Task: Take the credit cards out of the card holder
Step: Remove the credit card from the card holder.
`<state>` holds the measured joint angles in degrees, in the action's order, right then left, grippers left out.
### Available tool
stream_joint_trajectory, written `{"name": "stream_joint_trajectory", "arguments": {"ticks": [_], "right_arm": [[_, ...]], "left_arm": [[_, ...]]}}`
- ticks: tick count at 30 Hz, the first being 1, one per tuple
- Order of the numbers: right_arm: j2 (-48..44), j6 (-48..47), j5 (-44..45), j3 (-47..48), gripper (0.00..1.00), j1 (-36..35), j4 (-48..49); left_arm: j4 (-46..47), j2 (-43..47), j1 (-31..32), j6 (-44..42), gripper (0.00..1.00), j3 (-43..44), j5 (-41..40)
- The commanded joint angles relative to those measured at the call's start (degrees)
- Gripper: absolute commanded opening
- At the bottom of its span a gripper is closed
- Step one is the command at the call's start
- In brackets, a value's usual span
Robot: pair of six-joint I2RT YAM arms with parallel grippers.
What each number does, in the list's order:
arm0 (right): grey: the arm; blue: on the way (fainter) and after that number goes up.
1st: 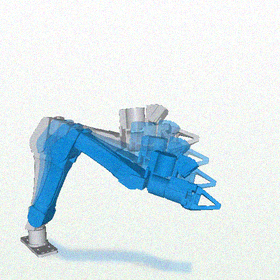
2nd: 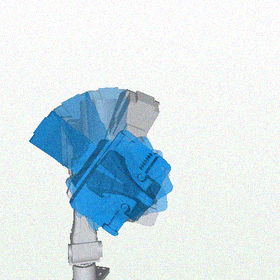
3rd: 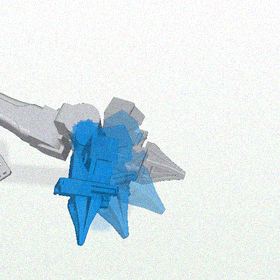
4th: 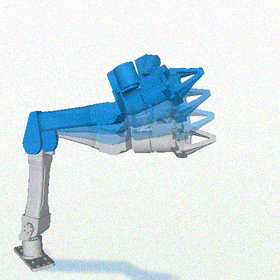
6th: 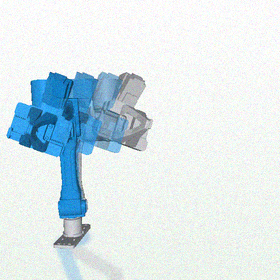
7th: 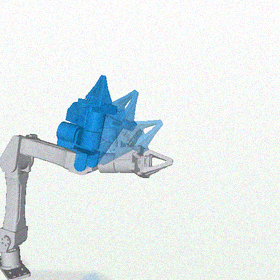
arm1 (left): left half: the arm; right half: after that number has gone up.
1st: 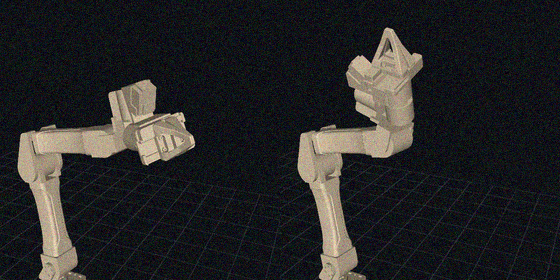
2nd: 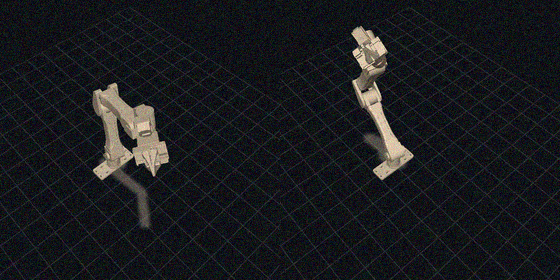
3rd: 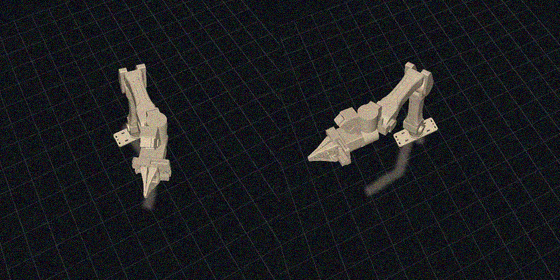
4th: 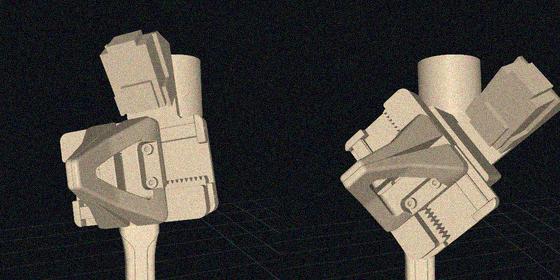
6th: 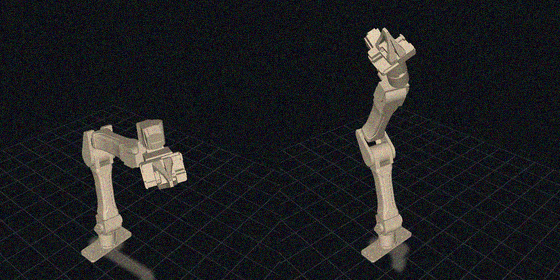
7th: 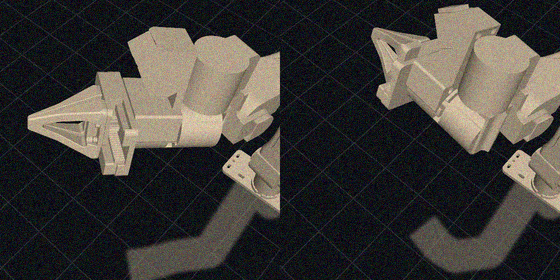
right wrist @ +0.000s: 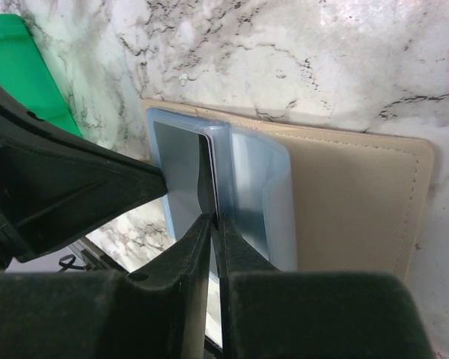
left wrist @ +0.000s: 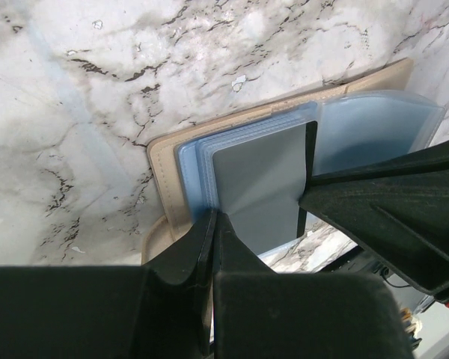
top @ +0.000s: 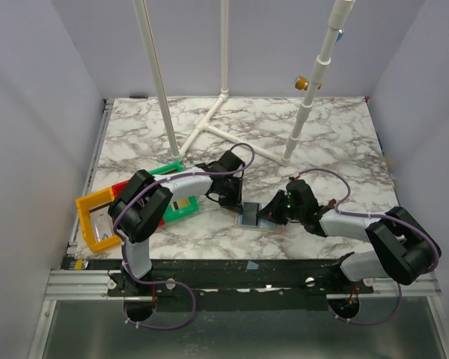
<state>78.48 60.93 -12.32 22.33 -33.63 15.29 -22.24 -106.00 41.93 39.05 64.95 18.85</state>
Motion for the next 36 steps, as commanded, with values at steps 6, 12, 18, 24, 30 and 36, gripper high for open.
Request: {"name": "stream_joint_trajectory", "arguments": {"ticks": [6,12,18,24,30,36], "right_arm": [[2.9,1.6,-3.2,-0.6,0.07,0.1,6.5],[2.0,1.1,-2.1,-1.3,0.01,0.4,4.9],[1.1,0.3,-0.9,-2.3,0.01,0.8,3.4],[0.5,-0.6,0.4,-1.8,0.01,1.1,0.8],[-0.6,-1.6,2.2,-1.3,0.01,1.1,-1.7],[-1.0,-2.4,2.8,-1.6,0.01,1.2,-2.8]], "left_arm": [[-1.2,-2.9,1.7,-0.1,0.00,-0.4,-3.0],[-1.7,-2.9,1.3,-0.3,0.00,-0.5,-3.4],[-1.5,-2.6,0.1,-0.6,0.00,-1.4,-3.6],[-1.4,-2.2,-0.9,-1.0,0.00,-2.1,-3.7],[-1.4,-2.2,-1.3,-1.1,0.00,-2.3,-3.8],[-1.5,-2.3,-1.4,-1.3,0.00,-2.2,-3.8]]}}
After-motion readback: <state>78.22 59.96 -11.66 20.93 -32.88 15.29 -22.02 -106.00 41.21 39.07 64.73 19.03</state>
